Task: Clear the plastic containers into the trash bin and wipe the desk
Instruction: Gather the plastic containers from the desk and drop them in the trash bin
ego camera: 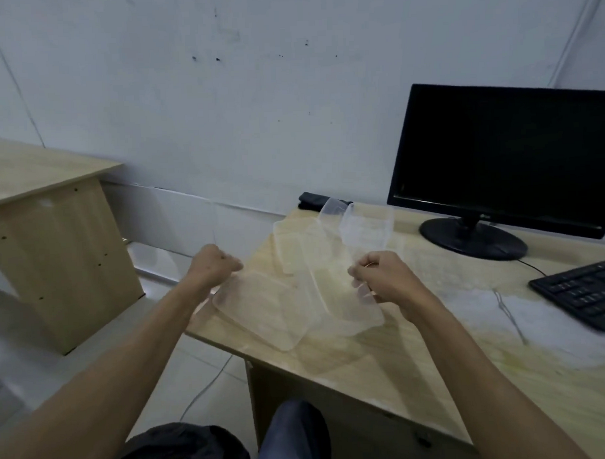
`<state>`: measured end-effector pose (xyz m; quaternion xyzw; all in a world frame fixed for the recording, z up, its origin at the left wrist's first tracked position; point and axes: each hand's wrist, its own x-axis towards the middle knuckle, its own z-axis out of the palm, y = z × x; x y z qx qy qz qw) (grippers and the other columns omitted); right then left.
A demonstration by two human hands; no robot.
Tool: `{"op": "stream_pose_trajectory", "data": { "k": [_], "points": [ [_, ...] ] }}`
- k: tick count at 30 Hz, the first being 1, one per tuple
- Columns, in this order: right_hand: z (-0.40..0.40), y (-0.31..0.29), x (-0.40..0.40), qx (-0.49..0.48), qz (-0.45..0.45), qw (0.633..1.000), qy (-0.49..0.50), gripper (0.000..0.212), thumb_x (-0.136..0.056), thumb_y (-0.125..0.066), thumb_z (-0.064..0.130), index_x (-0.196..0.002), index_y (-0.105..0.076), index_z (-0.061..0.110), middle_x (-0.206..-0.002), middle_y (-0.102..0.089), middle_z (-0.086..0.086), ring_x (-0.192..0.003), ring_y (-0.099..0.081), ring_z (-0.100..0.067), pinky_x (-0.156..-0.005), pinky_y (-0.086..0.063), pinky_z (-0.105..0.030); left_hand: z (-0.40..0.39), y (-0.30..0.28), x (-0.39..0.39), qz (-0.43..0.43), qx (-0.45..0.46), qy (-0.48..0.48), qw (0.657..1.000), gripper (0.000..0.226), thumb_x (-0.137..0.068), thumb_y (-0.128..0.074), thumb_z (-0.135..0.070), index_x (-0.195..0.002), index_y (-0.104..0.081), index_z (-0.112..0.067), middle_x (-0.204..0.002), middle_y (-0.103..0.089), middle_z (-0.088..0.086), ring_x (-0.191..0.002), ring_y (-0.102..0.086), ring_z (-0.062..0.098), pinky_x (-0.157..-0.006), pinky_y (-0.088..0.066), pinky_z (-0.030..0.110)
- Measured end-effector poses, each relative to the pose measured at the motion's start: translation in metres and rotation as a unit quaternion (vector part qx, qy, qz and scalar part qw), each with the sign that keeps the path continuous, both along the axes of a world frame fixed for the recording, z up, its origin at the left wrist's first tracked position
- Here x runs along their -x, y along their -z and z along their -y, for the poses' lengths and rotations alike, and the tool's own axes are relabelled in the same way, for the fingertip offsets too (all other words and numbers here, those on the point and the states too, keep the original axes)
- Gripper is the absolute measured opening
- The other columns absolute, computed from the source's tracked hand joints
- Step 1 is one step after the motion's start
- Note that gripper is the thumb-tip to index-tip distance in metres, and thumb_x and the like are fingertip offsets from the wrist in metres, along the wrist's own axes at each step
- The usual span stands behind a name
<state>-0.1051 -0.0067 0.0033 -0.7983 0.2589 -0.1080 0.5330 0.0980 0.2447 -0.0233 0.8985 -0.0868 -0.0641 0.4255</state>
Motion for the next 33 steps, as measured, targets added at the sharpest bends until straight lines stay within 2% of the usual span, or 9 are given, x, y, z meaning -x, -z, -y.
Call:
{"op": "stream_pose_trajectory", "data": {
  "k": [2, 4, 7, 10, 12, 15, 19, 25, 33],
  "points": [
    [0.007, -0.006, 0.003, -0.023, 0.018, 1.000, -0.001, 0.018, -0.097, -0.072, 0.021, -0.097, -0.070, 0.003, -0.086, -0.073, -0.010, -0.067, -0.068, -0.017, -0.066, -0.065, -0.039, -0.001, -0.018, 0.001, -0.034, 0.088, 0.017, 0.995, 0.013, -0.089, -0.075, -0.005, -0.079, -0.073, 0.003, -0.097, -0.074, 0.029, -0.072, -0.072, 0.026, -0.062, -0.054, 0.029],
    [0.014, -0.012, 0.005, -0.036, 0.037, 0.999, 0.003, 0.021, -0.097, -0.072, 0.023, -0.097, -0.068, 0.002, -0.085, -0.071, -0.009, -0.066, -0.066, -0.017, -0.074, -0.066, -0.046, 0.004, -0.035, -0.001, -0.034, 0.093, 0.047, 0.994, 0.019, -0.087, -0.082, -0.020, -0.085, -0.069, -0.006, -0.104, -0.073, 0.023, -0.074, -0.071, 0.022, -0.067, -0.056, 0.031],
    [0.021, -0.014, 0.005, -0.055, 0.055, 0.997, 0.015, 0.019, -0.098, -0.071, 0.023, -0.095, -0.066, 0.005, -0.082, -0.066, -0.009, -0.065, -0.064, -0.016, -0.080, -0.065, -0.053, 0.014, -0.043, 0.011, 0.065, -0.185, 0.154, 0.968, 0.063, -0.067, -0.090, -0.054, -0.115, -0.068, -0.018, -0.107, -0.068, 0.005, -0.096, -0.065, 0.022, -0.084, -0.050, 0.034],
    [0.022, -0.014, 0.008, -0.057, 0.056, 0.997, 0.012, 0.019, -0.099, -0.070, 0.023, -0.096, -0.066, 0.005, -0.079, -0.062, -0.009, -0.065, -0.062, -0.016, -0.081, -0.064, -0.054, 0.029, -0.030, 0.043, 0.053, -0.299, 0.286, 0.909, 0.080, -0.069, -0.083, -0.065, -0.133, -0.062, -0.023, -0.132, -0.061, 0.003, -0.118, -0.058, 0.022, -0.100, -0.046, 0.036],
    [0.023, -0.012, 0.009, -0.058, 0.059, 0.997, 0.012, 0.019, -0.099, -0.070, 0.023, -0.096, -0.065, 0.004, -0.077, -0.061, -0.008, -0.062, -0.061, -0.014, -0.080, -0.064, -0.056, 0.035, -0.020, 0.056, 0.099, -0.283, 0.318, 0.899, 0.073, -0.071, -0.078, -0.070, -0.128, -0.066, -0.025, -0.134, -0.060, 0.000, -0.122, -0.055, 0.019, -0.101, -0.044, 0.035],
    [0.028, -0.008, 0.010, -0.059, 0.067, 0.996, 0.025, 0.019, -0.099, -0.070, 0.023, -0.092, -0.063, 0.007, -0.072, -0.060, -0.006, -0.061, -0.059, -0.015, -0.082, -0.062, -0.060, 0.047, -0.008, 0.073, 0.173, -0.235, 0.298, 0.909, 0.063, -0.066, -0.072, -0.081, -0.096, -0.073, -0.026, -0.104, -0.062, -0.007, -0.095, -0.059, 0.012, -0.083, -0.051, 0.031],
    [0.034, -0.006, 0.014, -0.060, 0.073, 0.995, 0.039, 0.017, -0.099, -0.070, 0.023, -0.092, -0.061, 0.009, -0.078, -0.061, -0.008, -0.065, -0.059, -0.017, -0.083, -0.063, -0.057, 0.061, 0.004, 0.096, 0.180, -0.261, 0.305, 0.898, 0.045, -0.073, -0.078, -0.065, -0.081, -0.064, -0.023, -0.093, -0.055, -0.008, -0.083, -0.055, 0.012, -0.077, -0.053, 0.034],
    [0.036, -0.008, 0.021, -0.062, 0.074, 0.995, 0.033, 0.020, -0.099, -0.069, 0.023, -0.088, -0.057, 0.012, -0.082, -0.066, -0.006, -0.067, -0.064, -0.015, -0.064, -0.061, -0.031, 0.062, -0.002, 0.105, 0.252, -0.286, 0.286, 0.879, 0.016, -0.077, -0.077, -0.029, -0.075, -0.067, -0.015, -0.087, -0.066, -0.001, -0.080, -0.065, 0.022, -0.075, -0.059, 0.039],
    [0.029, -0.012, 0.024, -0.145, 0.062, 0.987, -0.008, 0.017, -0.098, -0.070, 0.020, -0.087, -0.059, 0.013, -0.073, -0.069, 0.000, -0.062, -0.064, -0.011, -0.085, -0.064, -0.050, 0.025, -0.086, 0.091, 0.311, -0.200, 0.158, 0.916, 0.020, -0.070, -0.080, -0.028, -0.067, -0.072, -0.009, -0.073, -0.072, 0.004, -0.073, -0.066, 0.025, -0.070, -0.057, 0.036]
  ]
}}
